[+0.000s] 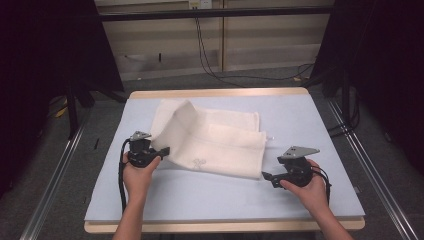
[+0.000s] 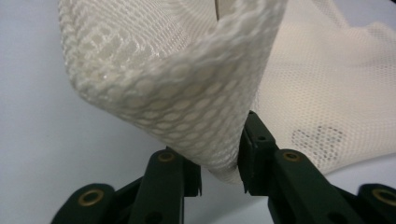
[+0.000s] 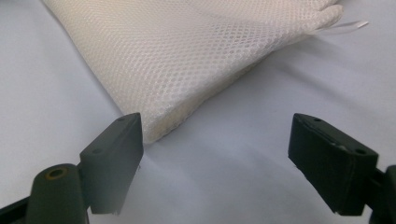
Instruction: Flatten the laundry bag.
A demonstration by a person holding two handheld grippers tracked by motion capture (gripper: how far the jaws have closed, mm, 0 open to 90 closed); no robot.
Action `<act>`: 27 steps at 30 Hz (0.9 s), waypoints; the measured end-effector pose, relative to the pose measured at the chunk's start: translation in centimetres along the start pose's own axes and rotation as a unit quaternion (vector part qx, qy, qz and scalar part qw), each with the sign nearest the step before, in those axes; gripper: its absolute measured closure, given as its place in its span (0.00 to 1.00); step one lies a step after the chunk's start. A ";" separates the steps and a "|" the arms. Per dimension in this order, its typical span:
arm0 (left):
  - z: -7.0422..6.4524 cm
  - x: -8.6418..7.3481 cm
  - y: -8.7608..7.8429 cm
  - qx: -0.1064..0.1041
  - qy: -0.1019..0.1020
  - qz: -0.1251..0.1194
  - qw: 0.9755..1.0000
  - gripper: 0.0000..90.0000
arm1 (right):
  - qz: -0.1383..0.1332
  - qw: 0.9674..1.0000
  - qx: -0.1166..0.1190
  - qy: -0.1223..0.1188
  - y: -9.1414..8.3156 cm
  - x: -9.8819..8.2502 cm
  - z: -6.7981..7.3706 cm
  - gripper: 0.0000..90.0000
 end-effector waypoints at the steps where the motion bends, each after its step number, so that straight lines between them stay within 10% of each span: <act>1: 0.0 0.0 0.0 0.001 -0.002 -0.002 1.000 0.79 | -0.002 1.000 0.000 -0.002 0.0 0.0 -0.1 0.20; 16: 1.0 -1.1 -0.3 0.036 0.026 0.021 0.999 0.65 | -0.001 1.000 0.006 0.027 0.3 0.4 -0.2 0.17; 27: 2.1 -1.5 -0.9 0.081 0.022 0.026 0.996 0.34 | -0.008 0.998 0.012 0.055 0.7 1.2 -0.1 0.11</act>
Point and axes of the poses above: each handheld gripper's, and its own axes: y roughly forward along the jaws, x roughly out of its top, z roughly to its left, the point moved 10 cm from there along y, roughly forward along the jaws, and after that the axes turned 5 degrees about z, right-handed, at the moved point
